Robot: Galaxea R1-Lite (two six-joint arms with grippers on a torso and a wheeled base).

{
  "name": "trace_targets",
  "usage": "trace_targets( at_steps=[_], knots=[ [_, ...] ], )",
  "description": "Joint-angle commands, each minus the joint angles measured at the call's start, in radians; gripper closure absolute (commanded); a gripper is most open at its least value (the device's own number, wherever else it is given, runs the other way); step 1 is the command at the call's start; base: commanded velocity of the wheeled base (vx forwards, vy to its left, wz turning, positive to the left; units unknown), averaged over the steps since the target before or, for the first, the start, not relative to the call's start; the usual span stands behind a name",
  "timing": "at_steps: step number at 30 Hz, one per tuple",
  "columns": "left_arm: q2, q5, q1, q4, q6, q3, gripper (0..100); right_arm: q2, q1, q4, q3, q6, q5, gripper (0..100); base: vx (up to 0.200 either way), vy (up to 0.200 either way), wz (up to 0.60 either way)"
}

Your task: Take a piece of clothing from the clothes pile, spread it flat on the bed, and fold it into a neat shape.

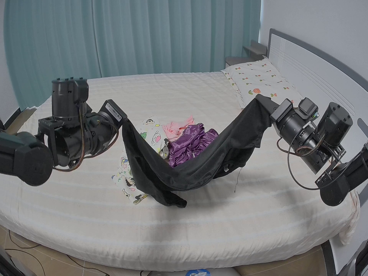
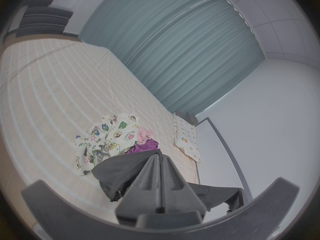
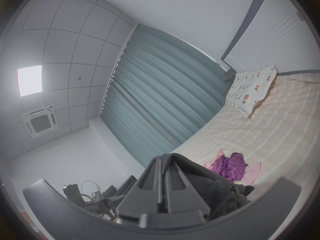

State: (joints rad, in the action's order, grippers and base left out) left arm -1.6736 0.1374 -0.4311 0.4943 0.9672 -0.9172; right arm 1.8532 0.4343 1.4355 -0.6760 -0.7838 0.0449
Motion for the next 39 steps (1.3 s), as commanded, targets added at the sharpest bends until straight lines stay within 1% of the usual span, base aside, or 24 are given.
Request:
trace_targets(
  at_steps=[1,4,7,11,14,23,25,32,36,39],
  knots=[
    [-0.005,-0.07,0.015,0.102,0.048,0.14,100,0.069,-0.002,0.043,0.102,-0.005,0.006,100,0.0,0.0,0.0],
    [-0.023,-0.071,0.02,0.133,0.064,0.175,100,0.104,-0.011,0.098,0.128,-0.04,0.003,100,0.0,0.0,0.0],
    [-0.034,-0.075,0.02,0.147,0.088,0.181,100,0.133,-0.011,0.134,0.142,-0.061,-0.003,100,0.0,0.0,0.0],
    [-0.046,-0.098,0.023,0.147,0.119,0.181,100,0.155,-0.005,0.134,0.15,-0.064,-0.007,100,-0.15,0.0,0.0],
    [-0.052,-0.111,0.023,0.147,0.148,0.181,100,0.153,-0.003,0.134,0.144,-0.064,-0.008,100,0.0,0.0,0.0],
    [-0.072,-0.113,0.023,0.147,0.169,0.167,100,0.136,0.0,0.134,0.147,-0.063,-0.011,100,0.0,0.0,0.0],
    [-0.064,-0.113,0.043,0.148,0.176,0.164,100,0.123,0.014,0.134,0.139,-0.058,-0.013,100,0.0,0.0,0.0],
    [-0.034,-0.114,0.068,0.15,0.176,0.161,100,0.103,0.037,0.134,0.134,-0.054,-0.013,100,0.0,0.2,0.0],
    [-0.018,-0.114,0.1,0.168,0.176,0.153,100,0.103,0.035,0.132,0.081,-0.037,-0.013,100,0.0,0.2,0.0],
    [-0.015,-0.111,0.106,0.17,0.176,0.147,100,0.101,0.04,0.132,0.058,-0.029,-0.013,100,0.0,0.2,0.0]
  ],
)
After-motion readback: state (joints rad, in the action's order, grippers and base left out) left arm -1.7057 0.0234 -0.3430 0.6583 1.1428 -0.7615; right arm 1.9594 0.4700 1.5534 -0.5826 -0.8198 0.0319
